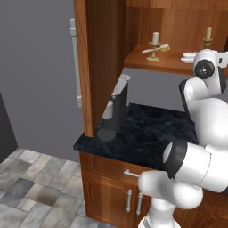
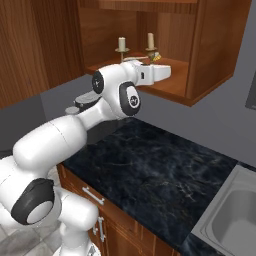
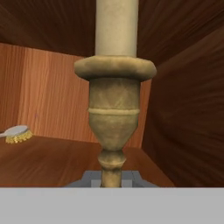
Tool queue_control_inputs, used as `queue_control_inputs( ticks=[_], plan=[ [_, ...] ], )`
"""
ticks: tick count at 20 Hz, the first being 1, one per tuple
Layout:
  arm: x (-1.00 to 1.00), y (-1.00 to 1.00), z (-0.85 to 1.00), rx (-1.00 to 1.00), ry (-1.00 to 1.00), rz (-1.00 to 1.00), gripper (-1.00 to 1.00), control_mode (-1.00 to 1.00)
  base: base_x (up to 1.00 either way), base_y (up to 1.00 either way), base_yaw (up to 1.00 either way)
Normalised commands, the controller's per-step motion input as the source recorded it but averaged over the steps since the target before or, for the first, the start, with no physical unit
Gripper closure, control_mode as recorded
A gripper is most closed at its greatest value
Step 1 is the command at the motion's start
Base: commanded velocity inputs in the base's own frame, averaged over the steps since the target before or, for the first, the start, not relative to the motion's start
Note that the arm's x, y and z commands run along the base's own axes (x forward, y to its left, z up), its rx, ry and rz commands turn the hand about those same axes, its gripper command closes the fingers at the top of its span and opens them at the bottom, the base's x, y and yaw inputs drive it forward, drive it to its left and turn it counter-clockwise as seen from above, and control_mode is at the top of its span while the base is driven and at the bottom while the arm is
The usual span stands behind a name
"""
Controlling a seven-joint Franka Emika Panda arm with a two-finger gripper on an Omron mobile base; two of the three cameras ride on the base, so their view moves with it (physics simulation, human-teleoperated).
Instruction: Pick the candle and candle from the dining table and place them in the open cabinet. Close the cabinet after placing the objects.
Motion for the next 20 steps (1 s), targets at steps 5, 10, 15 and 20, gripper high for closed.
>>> queue_control_inputs(
  ticks=[5,10,15,20],
  plan=[
    [0.12,-0.09,-0.07,0.0,0.0,0.0,1.0,-1.0,0.0,0.0,0.0],
    [0.16,-0.06,-0.06,0.0,0.01,0.0,1.0,-1.0,0.0,0.0,0.0],
    [0.14,-0.06,-0.05,0.0,0.02,0.0,1.0,-1.0,0.0,0.0,0.0],
    [0.13,-0.06,-0.07,0.0,0.03,0.0,1.0,-1.0,0.0,0.0,0.0]
  ],
)
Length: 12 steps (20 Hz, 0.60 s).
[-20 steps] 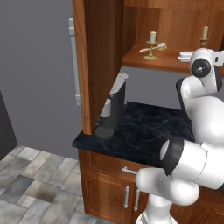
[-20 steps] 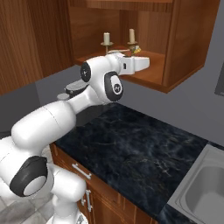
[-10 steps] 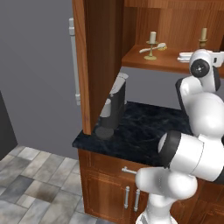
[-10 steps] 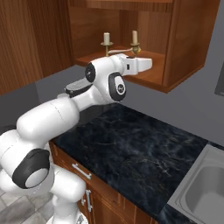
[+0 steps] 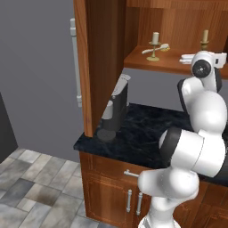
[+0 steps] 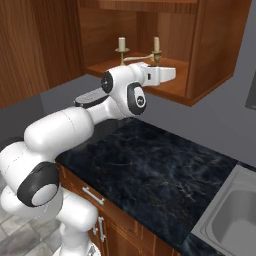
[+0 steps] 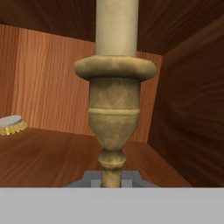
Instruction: Pick the candle and candle from the dining table and place them in the open cabinet. Close the cabinet after placing the objects.
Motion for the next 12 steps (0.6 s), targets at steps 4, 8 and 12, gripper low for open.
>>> queue_control_inputs(
  ticks=[4,8,12],
  plan=[
    [0.11,-0.06,-0.05,0.0,0.02,0.0,1.0,-1.0,0.0,0.0,0.0],
    [0.08,-0.07,-0.07,0.01,0.01,0.0,1.0,-1.0,0.0,0.0,0.0],
    [0.05,-0.09,-0.06,0.02,0.01,0.0,1.0,-1.0,0.0,0.0,0.0]
  ],
)
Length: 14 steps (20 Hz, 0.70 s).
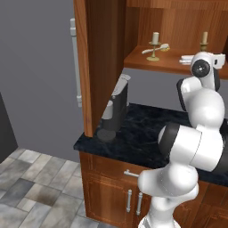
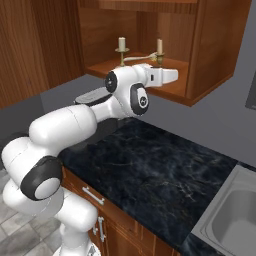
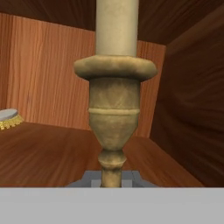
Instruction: Pick the candle and candle from the dining table and place them in the open cabinet. Close the cabinet after placing the objects.
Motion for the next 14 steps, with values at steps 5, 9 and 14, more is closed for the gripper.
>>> queue_control_inputs(
  ticks=[5,9,14],
  plan=[
    [0.0,-0.1,-0.09,0.03,0.0,0.0,1.0,-1.0,0.0,0.0,0.0],
    [0.0,-0.1,-0.06,0.03,0.0,0.0,1.0,-1.0,0.0,0.0,0.0],
    [0.01,-0.07,-0.07,0.0,0.0,0.0,1.0,-1.0,0.0,0.0,0.0]
  ],
)
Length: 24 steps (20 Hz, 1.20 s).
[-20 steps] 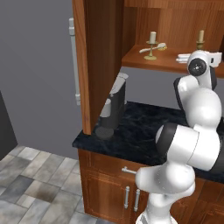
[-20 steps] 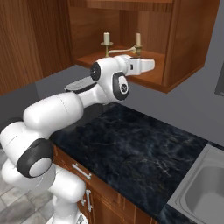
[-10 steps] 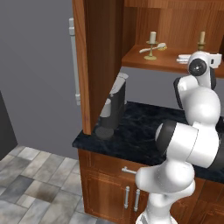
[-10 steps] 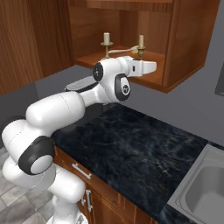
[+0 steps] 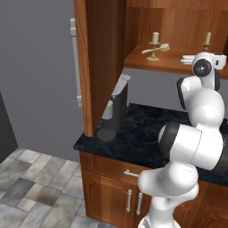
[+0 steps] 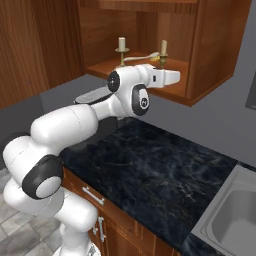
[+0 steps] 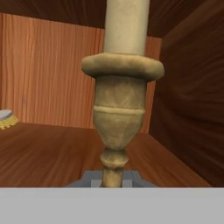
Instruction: Pick the candle and candle from the dining table and place them in the open cabinet. Close the cabinet after placing the objects.
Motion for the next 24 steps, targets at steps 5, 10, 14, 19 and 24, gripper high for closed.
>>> queue_control_inputs(
  ticks=[5,10,14,19,24],
  plan=[
    [0.03,-0.02,-0.09,0.0,0.0,0.0,1.0,-1.0,0.0,0.0,0.0],
    [0.05,0.0,-0.07,0.0,0.01,0.0,1.0,-1.0,0.0,0.0,0.0],
    [0.06,0.0,-0.02,0.0,0.02,0.0,-1.0,-1.0,0.0,0.0,0.0],
    [0.01,0.0,0.0,0.0,0.0,0.0,-1.0,-1.0,0.0,0.0,0.0],
    [0.0,0.0,0.0,0.0,0.0,0.0,-1.0,-1.0,0.0,0.0,0.0]
  ],
)
